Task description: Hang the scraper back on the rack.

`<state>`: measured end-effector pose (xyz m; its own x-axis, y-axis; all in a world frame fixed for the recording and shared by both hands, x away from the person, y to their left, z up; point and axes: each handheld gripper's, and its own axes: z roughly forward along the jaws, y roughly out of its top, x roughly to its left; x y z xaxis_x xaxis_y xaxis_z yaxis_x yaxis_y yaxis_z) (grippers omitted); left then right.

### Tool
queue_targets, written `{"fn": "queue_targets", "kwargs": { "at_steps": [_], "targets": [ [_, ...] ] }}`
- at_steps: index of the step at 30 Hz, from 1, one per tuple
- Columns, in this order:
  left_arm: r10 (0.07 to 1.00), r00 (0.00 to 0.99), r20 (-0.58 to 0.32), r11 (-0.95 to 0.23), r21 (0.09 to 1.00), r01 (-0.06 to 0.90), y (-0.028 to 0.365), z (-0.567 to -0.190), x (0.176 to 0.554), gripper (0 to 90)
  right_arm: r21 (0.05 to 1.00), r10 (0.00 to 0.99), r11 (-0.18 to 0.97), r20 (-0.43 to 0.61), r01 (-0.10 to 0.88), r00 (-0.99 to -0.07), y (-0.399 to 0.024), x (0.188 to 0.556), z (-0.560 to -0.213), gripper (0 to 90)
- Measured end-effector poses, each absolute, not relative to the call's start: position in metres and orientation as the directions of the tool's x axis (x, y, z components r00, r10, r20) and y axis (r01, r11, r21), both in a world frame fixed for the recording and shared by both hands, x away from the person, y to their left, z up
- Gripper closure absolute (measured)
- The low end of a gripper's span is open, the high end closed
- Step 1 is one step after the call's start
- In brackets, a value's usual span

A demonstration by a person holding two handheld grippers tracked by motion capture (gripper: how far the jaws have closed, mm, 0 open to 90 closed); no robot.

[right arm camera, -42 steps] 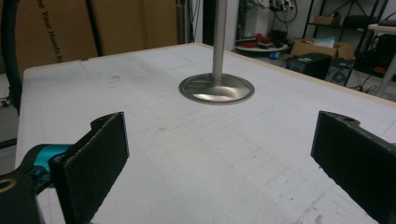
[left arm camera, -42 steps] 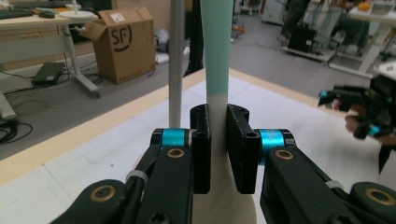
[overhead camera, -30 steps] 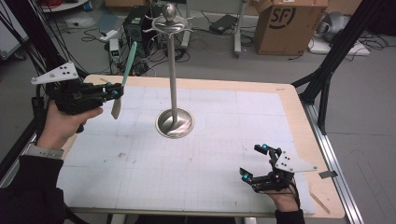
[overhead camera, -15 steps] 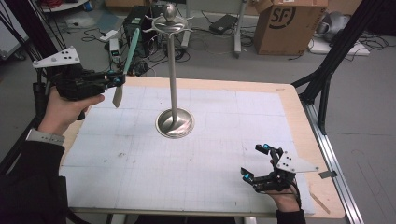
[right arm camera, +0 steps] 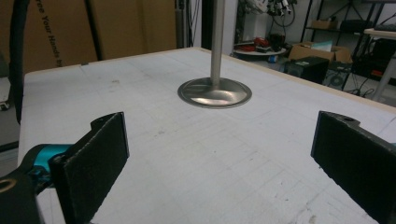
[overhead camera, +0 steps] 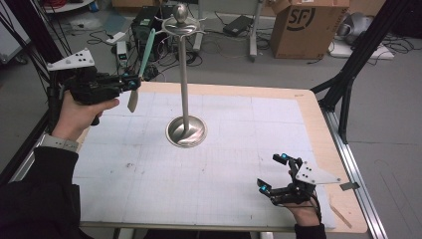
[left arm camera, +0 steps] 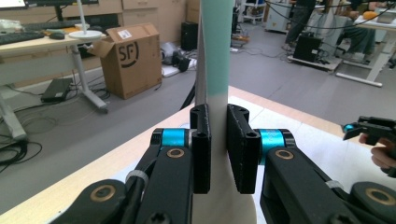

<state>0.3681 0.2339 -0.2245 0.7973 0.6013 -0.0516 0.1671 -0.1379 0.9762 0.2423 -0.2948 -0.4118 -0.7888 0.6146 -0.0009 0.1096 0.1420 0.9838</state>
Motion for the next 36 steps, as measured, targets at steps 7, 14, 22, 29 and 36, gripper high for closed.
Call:
{"fn": "queue_targets", "kwargs": {
  "at_steps": [7,14,22,29,36],
  "targets": [
    [0.597,0.8,-0.059,-0.137,0.975,0.174,0.229,-0.227,0.372,80.3,0.984,0.617,0.142,0.0,0.111,-0.787,-0.296,0.243,-0.413,2.7],
    [0.602,0.795,-0.071,-0.137,0.972,0.19,0.218,-0.232,0.376,80.2,0.984,0.614,0.14,0.003,0.113,-0.789,-0.295,0.243,-0.413,2.7],
    [0.618,0.783,-0.074,-0.115,0.976,0.183,0.212,-0.241,0.375,60.7,0.984,0.616,0.138,0.006,0.116,-0.787,-0.297,0.242,-0.413,2.7],
    [0.6,0.8,-0.019,-0.134,0.983,0.124,0.21,-0.264,0.358,28.7,0.984,0.622,0.138,0.003,0.114,-0.783,-0.299,0.242,-0.413,2.7],
    [0.562,0.827,-0.012,-0.118,0.989,0.094,0.206,-0.3,0.334,1.6,0.983,0.624,0.14,0.004,0.117,-0.781,-0.298,0.241,-0.413,2.7]
  ]
}}
